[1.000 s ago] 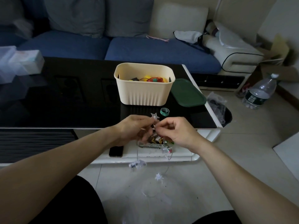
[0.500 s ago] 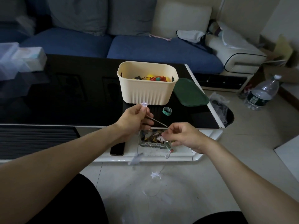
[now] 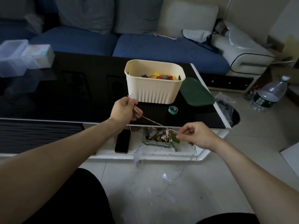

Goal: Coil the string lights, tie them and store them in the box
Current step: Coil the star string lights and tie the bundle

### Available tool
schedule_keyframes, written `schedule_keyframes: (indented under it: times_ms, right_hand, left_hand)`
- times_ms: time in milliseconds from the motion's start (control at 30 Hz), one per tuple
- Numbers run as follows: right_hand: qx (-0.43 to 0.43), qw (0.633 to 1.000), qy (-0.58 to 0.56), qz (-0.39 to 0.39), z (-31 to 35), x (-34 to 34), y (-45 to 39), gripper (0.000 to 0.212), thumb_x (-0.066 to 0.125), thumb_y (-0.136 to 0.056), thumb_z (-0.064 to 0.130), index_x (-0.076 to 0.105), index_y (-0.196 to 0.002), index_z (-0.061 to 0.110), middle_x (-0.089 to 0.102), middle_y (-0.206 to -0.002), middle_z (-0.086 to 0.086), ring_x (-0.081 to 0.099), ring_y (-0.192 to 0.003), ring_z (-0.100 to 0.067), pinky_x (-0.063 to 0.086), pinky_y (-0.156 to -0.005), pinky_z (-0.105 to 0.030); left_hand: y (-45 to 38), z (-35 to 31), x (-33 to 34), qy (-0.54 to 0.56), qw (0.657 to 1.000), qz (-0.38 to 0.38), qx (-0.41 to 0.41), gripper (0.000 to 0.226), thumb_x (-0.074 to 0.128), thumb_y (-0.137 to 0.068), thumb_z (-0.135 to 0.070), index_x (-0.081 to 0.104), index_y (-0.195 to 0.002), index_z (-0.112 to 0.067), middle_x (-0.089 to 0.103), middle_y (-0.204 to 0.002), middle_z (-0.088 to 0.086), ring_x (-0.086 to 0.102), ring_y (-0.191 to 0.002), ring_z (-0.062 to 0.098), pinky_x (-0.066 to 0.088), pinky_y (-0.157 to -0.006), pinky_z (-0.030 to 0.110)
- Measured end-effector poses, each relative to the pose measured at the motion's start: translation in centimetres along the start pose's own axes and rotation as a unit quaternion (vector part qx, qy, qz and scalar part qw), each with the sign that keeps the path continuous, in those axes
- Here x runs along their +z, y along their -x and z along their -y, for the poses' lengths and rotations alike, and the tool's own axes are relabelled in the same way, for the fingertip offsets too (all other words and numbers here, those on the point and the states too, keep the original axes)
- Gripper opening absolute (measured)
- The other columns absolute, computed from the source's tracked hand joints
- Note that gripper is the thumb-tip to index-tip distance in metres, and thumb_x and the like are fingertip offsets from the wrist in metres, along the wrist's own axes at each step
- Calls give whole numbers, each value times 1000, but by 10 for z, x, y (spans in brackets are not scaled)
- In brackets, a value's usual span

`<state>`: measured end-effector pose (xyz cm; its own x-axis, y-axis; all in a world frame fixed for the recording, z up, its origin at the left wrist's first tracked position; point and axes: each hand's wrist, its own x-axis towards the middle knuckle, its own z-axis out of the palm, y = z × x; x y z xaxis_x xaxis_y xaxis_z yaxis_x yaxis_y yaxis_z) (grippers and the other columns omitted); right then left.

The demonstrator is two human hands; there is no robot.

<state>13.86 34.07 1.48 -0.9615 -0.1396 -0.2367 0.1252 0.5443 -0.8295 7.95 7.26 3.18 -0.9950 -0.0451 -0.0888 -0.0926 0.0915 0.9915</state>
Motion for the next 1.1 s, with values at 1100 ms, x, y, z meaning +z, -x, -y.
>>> schedule_keyframes:
  times_ms: [1100]
  right_hand:
    - [-93,982,159,-40,45,33,0,14,62,-97,17,75,-97,24,71,-84,13,67,-74,-5,50,-65,-19]
  left_hand:
    - [14,-3,21,114,967,216,-75,22,46,-103,-16,64,-102,-4,65,-71,3,61,-62,15,55,-67,27]
